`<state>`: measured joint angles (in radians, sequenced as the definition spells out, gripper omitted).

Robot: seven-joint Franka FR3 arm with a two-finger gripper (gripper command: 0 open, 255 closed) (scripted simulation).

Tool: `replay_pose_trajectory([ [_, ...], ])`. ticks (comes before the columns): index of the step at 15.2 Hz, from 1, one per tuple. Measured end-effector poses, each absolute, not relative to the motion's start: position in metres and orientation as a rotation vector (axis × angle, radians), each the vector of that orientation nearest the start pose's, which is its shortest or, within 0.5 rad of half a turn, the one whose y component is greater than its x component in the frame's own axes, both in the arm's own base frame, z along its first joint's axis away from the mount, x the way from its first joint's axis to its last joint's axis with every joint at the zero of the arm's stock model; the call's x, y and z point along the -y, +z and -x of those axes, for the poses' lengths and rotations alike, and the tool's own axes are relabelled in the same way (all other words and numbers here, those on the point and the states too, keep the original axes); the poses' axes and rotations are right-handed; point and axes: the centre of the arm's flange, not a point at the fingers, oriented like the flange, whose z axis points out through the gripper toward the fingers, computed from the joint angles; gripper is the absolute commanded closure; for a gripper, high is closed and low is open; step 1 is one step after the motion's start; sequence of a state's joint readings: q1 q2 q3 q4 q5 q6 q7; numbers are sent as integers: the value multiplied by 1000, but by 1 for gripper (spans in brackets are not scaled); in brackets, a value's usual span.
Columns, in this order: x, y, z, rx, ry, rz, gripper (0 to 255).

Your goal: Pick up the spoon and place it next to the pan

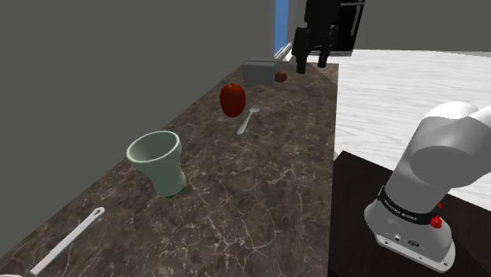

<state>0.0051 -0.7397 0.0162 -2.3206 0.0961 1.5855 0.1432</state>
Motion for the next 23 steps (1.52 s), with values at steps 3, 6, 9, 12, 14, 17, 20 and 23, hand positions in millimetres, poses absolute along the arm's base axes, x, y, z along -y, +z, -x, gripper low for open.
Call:
replay_pose_trajectory([
  [3,-33,588,-330,-263,6,3067,0],
  [6,-61,572,-355,-430,13,3100,0],
  [9,-88,550,-385,-615,19,3124,0],
  [12,-113,528,-417,-808,24,3136,0],
  [14,-127,512,-437,-939,29,3137,0],
  [17,-140,487,-474,-1137,36,3127,0],
  [20,-149,463,-514,-1338,42,3103,0],
  [23,-152,440,-543,-1512,49,3071,0],
])
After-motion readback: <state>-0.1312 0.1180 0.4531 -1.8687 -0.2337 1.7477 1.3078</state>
